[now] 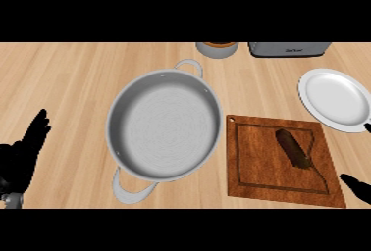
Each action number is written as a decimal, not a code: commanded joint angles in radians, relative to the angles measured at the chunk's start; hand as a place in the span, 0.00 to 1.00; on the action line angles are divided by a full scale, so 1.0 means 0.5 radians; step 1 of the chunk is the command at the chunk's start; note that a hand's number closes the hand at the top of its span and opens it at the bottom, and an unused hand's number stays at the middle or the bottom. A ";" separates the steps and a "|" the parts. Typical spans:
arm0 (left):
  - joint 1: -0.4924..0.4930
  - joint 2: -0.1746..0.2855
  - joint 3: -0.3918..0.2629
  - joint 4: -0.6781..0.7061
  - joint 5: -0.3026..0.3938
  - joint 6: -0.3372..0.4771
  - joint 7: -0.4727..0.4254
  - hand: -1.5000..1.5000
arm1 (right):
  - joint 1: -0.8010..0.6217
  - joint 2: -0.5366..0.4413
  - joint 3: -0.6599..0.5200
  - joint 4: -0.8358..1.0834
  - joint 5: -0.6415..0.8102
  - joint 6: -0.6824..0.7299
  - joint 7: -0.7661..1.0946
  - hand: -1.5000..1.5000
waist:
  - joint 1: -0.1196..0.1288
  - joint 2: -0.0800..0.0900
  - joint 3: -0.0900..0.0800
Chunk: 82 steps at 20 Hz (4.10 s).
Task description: Pick the sweet potato from the cutting board and place it in the pot
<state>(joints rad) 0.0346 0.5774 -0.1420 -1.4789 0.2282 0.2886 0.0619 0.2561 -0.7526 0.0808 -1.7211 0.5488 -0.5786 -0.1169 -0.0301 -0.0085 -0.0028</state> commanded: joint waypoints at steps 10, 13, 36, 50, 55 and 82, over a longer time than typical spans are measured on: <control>-0.046 -0.077 -0.065 -0.078 -0.085 -0.003 0.050 0.50 | -0.174 -0.185 0.368 -0.550 0.603 1.248 1.376 0.00 | 0.113 0.027 -0.003; -0.067 -0.024 -0.046 -0.073 -0.100 -0.036 0.065 0.50 | -0.305 -0.135 0.481 -0.554 0.610 1.605 1.688 0.00 | 0.133 0.028 -0.003; 0.025 -0.188 0.126 0.066 -0.234 -0.127 -0.085 0.50 | -1.179 0.754 0.683 0.283 0.764 2.512 2.270 0.00 | 0.071 0.016 0.004; -0.020 -0.301 0.302 -0.073 -0.342 -0.314 0.119 0.50 | -1.106 0.849 0.488 0.701 1.124 2.252 1.883 0.00 | 0.066 0.017 0.006; 0.060 -0.353 0.317 -0.247 -0.453 -0.318 0.190 0.50 | -1.061 0.868 0.431 0.771 1.219 2.203 1.819 0.00 | 0.068 0.016 0.006; -0.138 -0.520 0.301 -0.148 -0.598 -0.494 0.162 0.50 | -1.337 1.501 1.301 0.576 0.751 1.822 1.930 1.00 | 0.330 0.046 0.009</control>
<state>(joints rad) -0.0072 0.3228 0.0250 -1.5663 -0.0601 0.0455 0.1467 -0.3615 -0.0369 0.6043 -1.4015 1.0106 0.4108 0.7551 0.1092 0.0102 0.0016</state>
